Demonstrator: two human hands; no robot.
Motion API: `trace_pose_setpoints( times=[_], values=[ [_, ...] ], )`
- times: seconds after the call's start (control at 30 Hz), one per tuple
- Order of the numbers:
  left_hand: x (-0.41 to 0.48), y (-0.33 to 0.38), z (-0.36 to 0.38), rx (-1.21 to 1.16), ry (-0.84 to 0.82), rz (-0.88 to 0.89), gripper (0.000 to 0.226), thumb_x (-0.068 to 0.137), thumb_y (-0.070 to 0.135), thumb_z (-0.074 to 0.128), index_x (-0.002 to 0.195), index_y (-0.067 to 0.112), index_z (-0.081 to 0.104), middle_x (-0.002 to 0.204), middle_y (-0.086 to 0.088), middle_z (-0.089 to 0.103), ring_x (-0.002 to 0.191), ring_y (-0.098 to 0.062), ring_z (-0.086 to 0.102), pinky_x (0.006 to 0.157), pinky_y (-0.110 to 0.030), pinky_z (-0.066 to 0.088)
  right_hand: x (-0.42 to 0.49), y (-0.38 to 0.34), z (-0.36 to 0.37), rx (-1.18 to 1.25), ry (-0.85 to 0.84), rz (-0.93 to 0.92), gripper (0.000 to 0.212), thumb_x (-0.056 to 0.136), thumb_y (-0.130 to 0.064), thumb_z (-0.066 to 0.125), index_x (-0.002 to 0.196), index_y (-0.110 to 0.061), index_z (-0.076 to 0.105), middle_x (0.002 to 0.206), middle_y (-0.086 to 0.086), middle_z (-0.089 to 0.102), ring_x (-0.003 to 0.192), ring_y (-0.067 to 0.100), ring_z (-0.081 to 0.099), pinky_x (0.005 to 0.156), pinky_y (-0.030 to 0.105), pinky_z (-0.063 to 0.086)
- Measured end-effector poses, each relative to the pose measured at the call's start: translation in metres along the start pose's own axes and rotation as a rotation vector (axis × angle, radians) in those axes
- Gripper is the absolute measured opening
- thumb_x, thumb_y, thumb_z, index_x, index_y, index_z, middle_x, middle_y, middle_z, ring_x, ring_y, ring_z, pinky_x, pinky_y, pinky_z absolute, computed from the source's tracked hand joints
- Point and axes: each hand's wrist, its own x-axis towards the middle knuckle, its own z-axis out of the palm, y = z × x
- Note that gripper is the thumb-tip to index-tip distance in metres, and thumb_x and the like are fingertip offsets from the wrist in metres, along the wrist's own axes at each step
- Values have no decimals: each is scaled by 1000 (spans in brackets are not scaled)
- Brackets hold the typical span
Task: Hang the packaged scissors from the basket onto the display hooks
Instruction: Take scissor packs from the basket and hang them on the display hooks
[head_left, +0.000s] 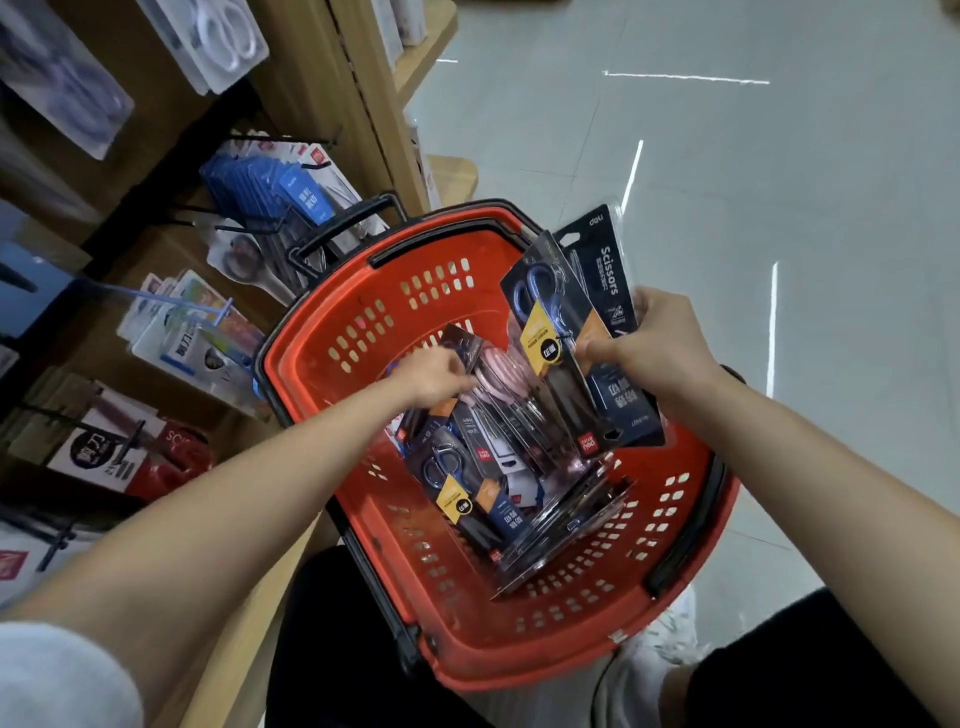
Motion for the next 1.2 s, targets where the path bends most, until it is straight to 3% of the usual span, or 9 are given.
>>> trace_pose_setpoints(
  times=[0.07,0.2,0.33,0.43,0.5,0.63,0.73,0.97,1.2],
  values=[
    [4,-6,21,278,-221,-112,40,102,45,61,111,6,63,117,-16,66,99,-31,61,80,-33,44,1,0,-1,9,13,12,28,63,8,86,85,-1,71,83,10,76,74,26,74,68,38,62],
    [7,-14,41,278,-320,-153,70,97,29,73,151,1,39,149,-11,51,131,-32,54,99,-34,46,2,-4,-1,12,15,33,34,67,4,88,91,-11,70,85,0,74,72,14,70,61,24,51],
    [6,-21,43,305,-415,-135,49,98,13,70,142,3,52,137,-4,60,114,-23,64,84,-18,48,2,-5,-2,-2,13,36,34,69,5,86,84,-18,66,83,-4,71,72,12,68,60,23,49],
    [7,-32,46,364,-469,-118,32,98,20,71,124,4,63,122,-4,66,124,-25,57,92,-27,40,3,-8,-2,-8,20,34,36,71,3,86,83,-22,63,84,-5,69,73,10,66,58,22,47],
    [4,-30,46,405,-473,-96,41,99,27,69,130,0,62,121,-6,63,127,-27,57,91,-27,39,2,-9,-2,-11,21,23,36,72,2,86,85,-22,64,87,-4,70,75,12,67,58,22,48],
    [-4,-22,42,453,-491,-2,40,101,28,67,127,-3,64,109,-9,61,97,-26,57,80,-32,43,0,-7,-4,-75,35,-19,32,74,0,84,99,-13,69,92,3,73,76,23,72,57,34,59],
    [-12,-23,22,406,-423,66,27,100,22,68,116,1,65,100,-13,72,85,-30,65,70,-29,47,-2,-6,-8,-106,61,-37,32,75,-4,85,101,-14,69,92,4,74,77,30,74,69,49,64],
    [-72,-45,-72,80,-62,176,23,101,22,67,86,4,65,69,-3,56,63,-17,56,58,-38,52,-8,-14,-9,-27,91,-113,24,75,-4,83,93,-13,71,86,2,75,74,19,69,64,30,56],
    [-148,-69,-98,-662,257,174,15,104,9,57,109,-3,64,94,-12,78,83,-24,75,65,-31,62,-11,-28,14,481,-30,76,29,80,-1,82,104,-5,68,91,11,76,68,18,73,61,31,57]
  ],
)
